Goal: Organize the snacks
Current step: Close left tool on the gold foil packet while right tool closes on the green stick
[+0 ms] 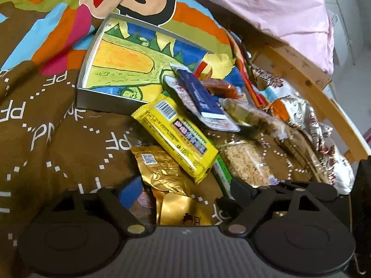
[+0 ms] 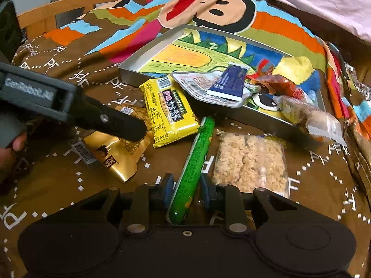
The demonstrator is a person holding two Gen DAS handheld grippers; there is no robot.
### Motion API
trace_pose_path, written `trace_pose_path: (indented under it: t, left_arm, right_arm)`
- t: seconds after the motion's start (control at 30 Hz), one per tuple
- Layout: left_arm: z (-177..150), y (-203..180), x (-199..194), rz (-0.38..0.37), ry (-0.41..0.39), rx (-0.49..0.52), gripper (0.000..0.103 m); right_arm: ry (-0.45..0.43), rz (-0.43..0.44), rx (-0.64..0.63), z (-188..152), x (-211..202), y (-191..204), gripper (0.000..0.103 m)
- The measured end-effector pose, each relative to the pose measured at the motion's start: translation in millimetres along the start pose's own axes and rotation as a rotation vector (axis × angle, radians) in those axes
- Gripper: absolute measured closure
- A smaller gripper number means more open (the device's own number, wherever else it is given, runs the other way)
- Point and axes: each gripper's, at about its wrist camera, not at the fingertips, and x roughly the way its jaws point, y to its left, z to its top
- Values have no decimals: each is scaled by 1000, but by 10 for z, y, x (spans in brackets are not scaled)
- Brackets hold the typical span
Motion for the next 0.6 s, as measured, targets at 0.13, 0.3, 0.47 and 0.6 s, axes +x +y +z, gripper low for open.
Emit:
trace_pose_path:
  t: [0.13,0.3,0.47,0.6]
  left_arm:
    - [18,5,-62,-59,-13,-24,21]
    - [26,-16,-84,-181,-22,-51,22]
    - [-12,-50,52,-178,2,-62,22]
    - [-1,31,154,-131,10,-142,30]
  right_arm:
    - [15,-17,3,-40,-97,1,80]
    - [25,-15,20,-59,-98,-17,81]
    - [22,-14,23,-52,-74,-19,81]
    - [7,-11,38,-40,-35,-25,80]
